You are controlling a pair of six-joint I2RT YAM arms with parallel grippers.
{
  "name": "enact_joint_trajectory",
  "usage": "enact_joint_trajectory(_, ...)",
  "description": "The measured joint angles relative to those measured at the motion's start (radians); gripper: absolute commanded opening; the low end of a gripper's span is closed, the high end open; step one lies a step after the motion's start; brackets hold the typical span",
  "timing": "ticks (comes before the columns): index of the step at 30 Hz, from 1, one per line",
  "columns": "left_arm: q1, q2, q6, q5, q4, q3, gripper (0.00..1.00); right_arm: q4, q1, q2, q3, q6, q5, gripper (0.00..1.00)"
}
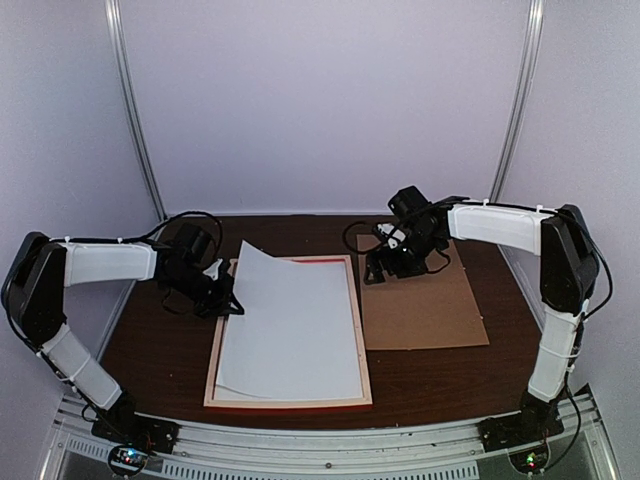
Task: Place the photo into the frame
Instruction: Place the photo on the mat board.
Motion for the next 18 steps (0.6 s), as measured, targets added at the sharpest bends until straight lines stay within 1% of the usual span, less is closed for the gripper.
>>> enact_joint_trajectory(6, 0.000, 0.000, -0.012, 0.000, 0.004, 0.000, 0.00, 0.002, -0.001, 0.002, 0.000, 0.001, 0.006, 1.00)
enact_joint_trajectory(18, -0.008, 0.000, -0.049, -0.002, 0.069, -0.039, 0.00, 0.005, -0.001, 0.018, 0.005, 0.007, 0.006, 1.00)
